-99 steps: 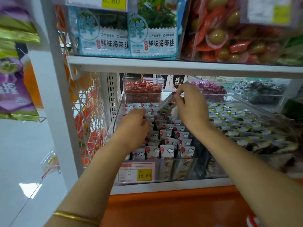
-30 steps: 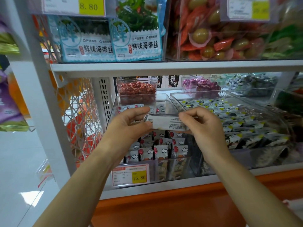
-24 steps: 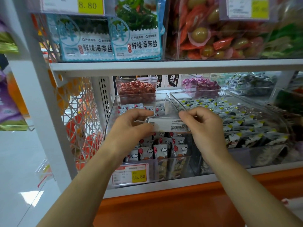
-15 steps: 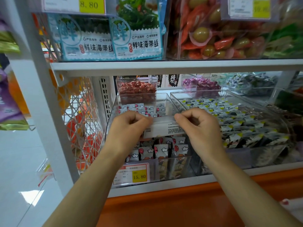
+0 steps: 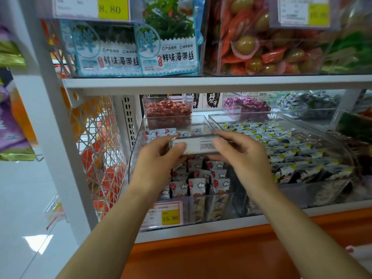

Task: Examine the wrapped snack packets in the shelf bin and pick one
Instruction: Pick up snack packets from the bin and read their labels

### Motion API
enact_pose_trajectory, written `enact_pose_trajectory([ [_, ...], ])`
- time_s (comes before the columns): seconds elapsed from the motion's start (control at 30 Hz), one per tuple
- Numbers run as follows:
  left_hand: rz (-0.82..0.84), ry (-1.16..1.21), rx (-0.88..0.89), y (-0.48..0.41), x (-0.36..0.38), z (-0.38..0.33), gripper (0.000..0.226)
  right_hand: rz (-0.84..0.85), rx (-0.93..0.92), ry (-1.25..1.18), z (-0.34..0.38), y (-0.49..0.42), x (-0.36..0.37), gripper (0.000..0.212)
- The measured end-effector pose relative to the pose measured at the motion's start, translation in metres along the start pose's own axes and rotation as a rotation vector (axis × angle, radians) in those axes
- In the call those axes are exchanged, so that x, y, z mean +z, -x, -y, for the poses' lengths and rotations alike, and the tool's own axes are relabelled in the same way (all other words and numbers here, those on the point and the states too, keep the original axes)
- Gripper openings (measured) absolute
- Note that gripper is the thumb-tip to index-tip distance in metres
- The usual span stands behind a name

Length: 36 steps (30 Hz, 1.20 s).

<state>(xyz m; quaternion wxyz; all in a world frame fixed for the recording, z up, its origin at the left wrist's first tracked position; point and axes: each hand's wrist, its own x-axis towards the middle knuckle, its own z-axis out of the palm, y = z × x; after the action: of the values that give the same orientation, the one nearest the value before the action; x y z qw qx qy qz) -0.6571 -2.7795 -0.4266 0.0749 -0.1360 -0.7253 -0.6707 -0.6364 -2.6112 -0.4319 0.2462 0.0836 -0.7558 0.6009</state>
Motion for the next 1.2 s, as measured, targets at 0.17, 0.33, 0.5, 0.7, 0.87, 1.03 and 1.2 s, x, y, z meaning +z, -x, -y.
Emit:
enact_pose_trajectory([
  [0.17, -0.062, 0.083, -0.032, -0.003, 0.004, 0.000, 0.019, 0.026, -0.063, 0.100, 0.002, -0.002, -0.001, 0.032],
  [0.33, -0.164, -0.380, 0.138, -0.017, 0.001, 0.000, 0.034, -0.261, -0.053, 0.120, 0.001, -0.015, -0.011, 0.007],
  [0.5, -0.080, -0.786, 0.219, -0.048, 0.004, 0.006, 0.030, -0.345, -0.029, 0.121, -0.004, -0.028, -0.011, 0.027],
  [0.7, 0.177, -1.164, 0.099, -0.095, 0.020, 0.027, 0.029, -0.298, 0.005, 0.155, -0.015, -0.044, -0.008, 0.035],
  [0.87, 0.225, -1.339, 0.108, -0.114, 0.027, 0.039, 0.029, -0.251, 0.022, 0.148, -0.019, -0.053, -0.008, 0.028],
  [1.03, 0.263, -1.251, 0.070, -0.122, 0.023, 0.041, 0.026, -0.226, -0.011, 0.178, -0.020, -0.059, -0.007, 0.024],
  [1.2, 0.334, -1.107, -0.018, -0.128, 0.015, 0.039, 0.018, -0.139, -0.041, 0.250, -0.022, -0.075, -0.005, 0.027],
])
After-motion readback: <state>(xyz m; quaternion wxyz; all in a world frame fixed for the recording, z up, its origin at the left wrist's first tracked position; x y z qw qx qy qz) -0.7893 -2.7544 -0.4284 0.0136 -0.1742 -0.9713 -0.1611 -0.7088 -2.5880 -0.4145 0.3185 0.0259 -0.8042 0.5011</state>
